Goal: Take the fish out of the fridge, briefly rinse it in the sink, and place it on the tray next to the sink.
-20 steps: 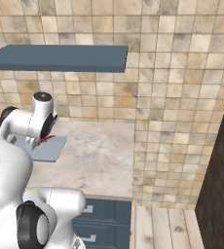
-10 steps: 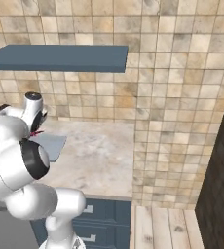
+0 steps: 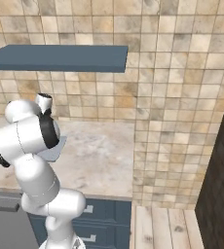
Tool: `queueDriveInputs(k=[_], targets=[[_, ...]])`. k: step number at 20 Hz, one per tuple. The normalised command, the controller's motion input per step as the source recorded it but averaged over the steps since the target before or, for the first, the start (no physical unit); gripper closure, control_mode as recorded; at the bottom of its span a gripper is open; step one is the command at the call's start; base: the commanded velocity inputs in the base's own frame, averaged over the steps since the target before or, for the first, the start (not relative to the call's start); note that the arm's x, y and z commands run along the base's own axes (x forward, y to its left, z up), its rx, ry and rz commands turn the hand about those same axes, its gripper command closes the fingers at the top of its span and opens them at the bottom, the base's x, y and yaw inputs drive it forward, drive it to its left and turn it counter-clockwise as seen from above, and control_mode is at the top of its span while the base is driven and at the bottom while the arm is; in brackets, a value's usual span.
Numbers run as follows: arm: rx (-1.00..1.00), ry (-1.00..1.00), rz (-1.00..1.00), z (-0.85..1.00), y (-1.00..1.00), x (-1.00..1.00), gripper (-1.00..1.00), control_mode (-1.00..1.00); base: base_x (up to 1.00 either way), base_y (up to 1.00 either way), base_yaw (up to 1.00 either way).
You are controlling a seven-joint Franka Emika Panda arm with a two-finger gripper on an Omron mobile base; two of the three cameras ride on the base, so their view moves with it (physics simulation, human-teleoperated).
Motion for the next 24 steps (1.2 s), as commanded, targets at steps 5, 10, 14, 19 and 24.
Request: queueDriveInputs(k=[5, 10, 14, 19, 24], targets=[[-0.01, 0.04, 0.00, -0.23, 0.00, 0.03, 1.00, -1.00, 0.00, 0.00, 0.00], [-0.08, -0.05, 0.00, -0.18, 0.06, 0.17, 1.00, -1.00, 0.00, 0.00, 0.00], [-0.06, -0.13, 0.00, -0.13, 0.16, 0.28, 1.00, -1.00, 0.00, 0.00, 0.00], [-0.02, -0.12, 0.00, -0.02, 0.10, 0.29, 1.00, -1.00, 0.00, 0.00, 0.00], [0.00, 0.00, 0.00, 0.00, 0.00, 0.08, -1.00, -1.00, 0.00, 0.00, 0.00]])
